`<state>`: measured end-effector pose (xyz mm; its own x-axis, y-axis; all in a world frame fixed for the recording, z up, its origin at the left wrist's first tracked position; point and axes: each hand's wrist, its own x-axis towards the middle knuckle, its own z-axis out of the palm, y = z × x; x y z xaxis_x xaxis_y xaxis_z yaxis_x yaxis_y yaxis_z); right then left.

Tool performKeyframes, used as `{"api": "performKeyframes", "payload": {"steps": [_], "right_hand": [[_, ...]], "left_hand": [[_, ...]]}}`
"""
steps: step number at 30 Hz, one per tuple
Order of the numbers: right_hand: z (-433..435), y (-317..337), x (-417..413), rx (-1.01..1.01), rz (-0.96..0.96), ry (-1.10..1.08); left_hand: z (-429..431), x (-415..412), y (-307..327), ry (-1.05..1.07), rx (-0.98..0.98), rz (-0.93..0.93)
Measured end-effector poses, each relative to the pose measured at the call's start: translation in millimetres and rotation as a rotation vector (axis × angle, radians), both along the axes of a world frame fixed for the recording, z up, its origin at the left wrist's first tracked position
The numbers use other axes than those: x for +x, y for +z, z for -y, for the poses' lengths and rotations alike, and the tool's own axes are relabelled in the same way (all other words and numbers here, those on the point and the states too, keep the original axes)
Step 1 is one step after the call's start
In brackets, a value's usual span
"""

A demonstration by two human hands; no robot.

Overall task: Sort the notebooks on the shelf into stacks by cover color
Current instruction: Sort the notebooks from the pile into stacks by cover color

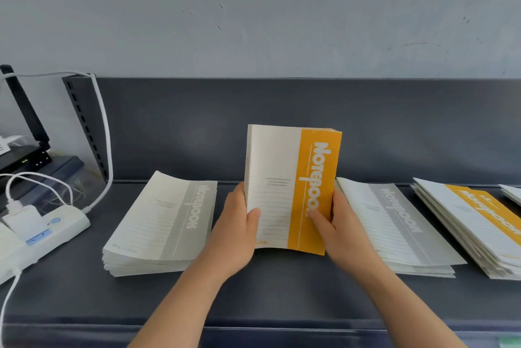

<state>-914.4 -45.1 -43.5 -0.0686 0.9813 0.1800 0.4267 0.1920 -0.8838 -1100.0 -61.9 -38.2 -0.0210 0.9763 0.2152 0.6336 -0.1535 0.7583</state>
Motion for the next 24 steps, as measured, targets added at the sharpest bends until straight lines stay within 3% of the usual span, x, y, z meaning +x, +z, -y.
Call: {"api": "performKeyframes", "payload": {"steps": [5, 9, 24], "right_hand": [[-8.9, 6.0, -2.0, -0.204, 0.012, 0.013], [-15.0, 1.1, -8.8, -0.336, 0.100, 0.019], [-26.6, -15.1, -21.4, -0.279, 0.491, -0.131]], "left_hand": [[-3.8, -6.7, -1.9, 0.095, -0.117, 0.190], [-7.5, -3.6, -14.7, 0.195, -0.162, 0.189], [-13.9, -0.8, -27.1, 0.284, -0.252, 0.028]]}}
